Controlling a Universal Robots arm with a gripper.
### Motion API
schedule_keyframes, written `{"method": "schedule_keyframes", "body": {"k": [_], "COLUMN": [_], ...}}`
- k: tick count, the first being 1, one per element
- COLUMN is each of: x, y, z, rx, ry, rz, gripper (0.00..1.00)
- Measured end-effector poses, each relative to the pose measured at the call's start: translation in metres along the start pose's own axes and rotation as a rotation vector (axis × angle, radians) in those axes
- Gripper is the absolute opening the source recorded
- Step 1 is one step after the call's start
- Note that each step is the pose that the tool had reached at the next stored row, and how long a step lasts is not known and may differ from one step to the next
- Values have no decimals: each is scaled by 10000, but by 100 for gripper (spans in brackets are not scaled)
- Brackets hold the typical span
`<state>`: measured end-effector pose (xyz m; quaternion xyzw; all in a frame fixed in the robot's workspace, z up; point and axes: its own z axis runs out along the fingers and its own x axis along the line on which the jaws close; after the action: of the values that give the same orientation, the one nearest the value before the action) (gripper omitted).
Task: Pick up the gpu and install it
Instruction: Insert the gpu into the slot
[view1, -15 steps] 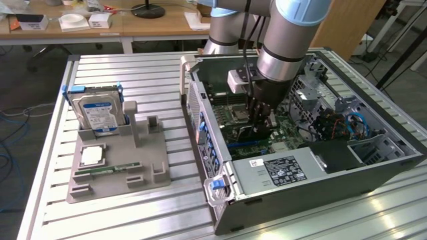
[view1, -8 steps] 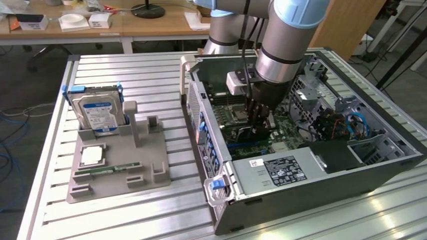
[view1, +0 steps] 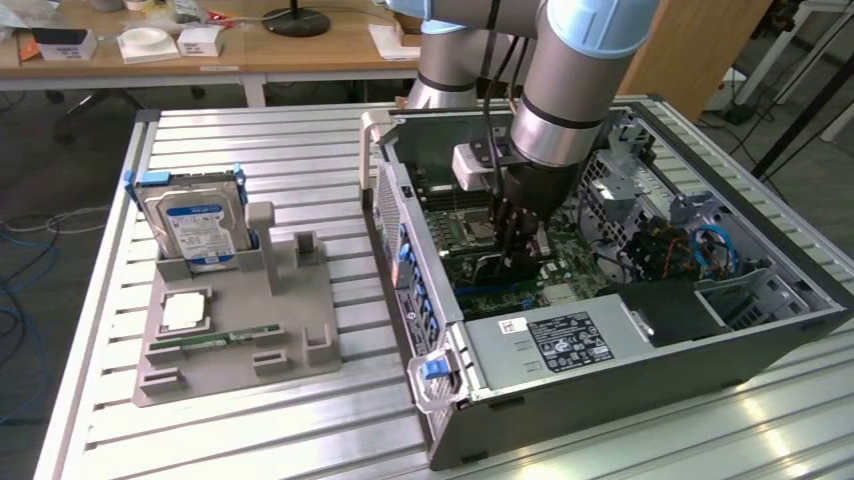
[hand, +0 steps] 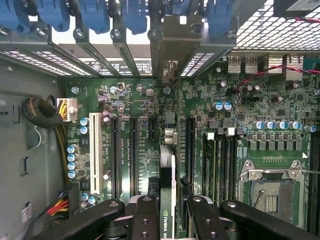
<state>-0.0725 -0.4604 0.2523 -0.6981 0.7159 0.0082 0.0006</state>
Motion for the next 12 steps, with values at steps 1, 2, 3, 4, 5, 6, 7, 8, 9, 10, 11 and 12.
{"method": "schedule_keyframes", "body": {"k": [1,2,3,4,5,6,7,8,9,10,11,12], "x": [0,0,0,0,0,0,0,0,0,0,0,0], "y": [0,0,0,0,0,0,0,0,0,0,0,0], "z": [0,0,0,0,0,0,0,0,0,0,0,0], "rx": [0,0,0,0,0,0,0,0,0,0,0,0], "ry": [-1,-1,0,-1,-1,-1,-1,-1,-1,-1,-1,-1], "rz": [0,0,0,0,0,0,0,0,0,0,0,-1], "gripper": [26,26,26,26,26,26,26,26,26,26,26,26]}}
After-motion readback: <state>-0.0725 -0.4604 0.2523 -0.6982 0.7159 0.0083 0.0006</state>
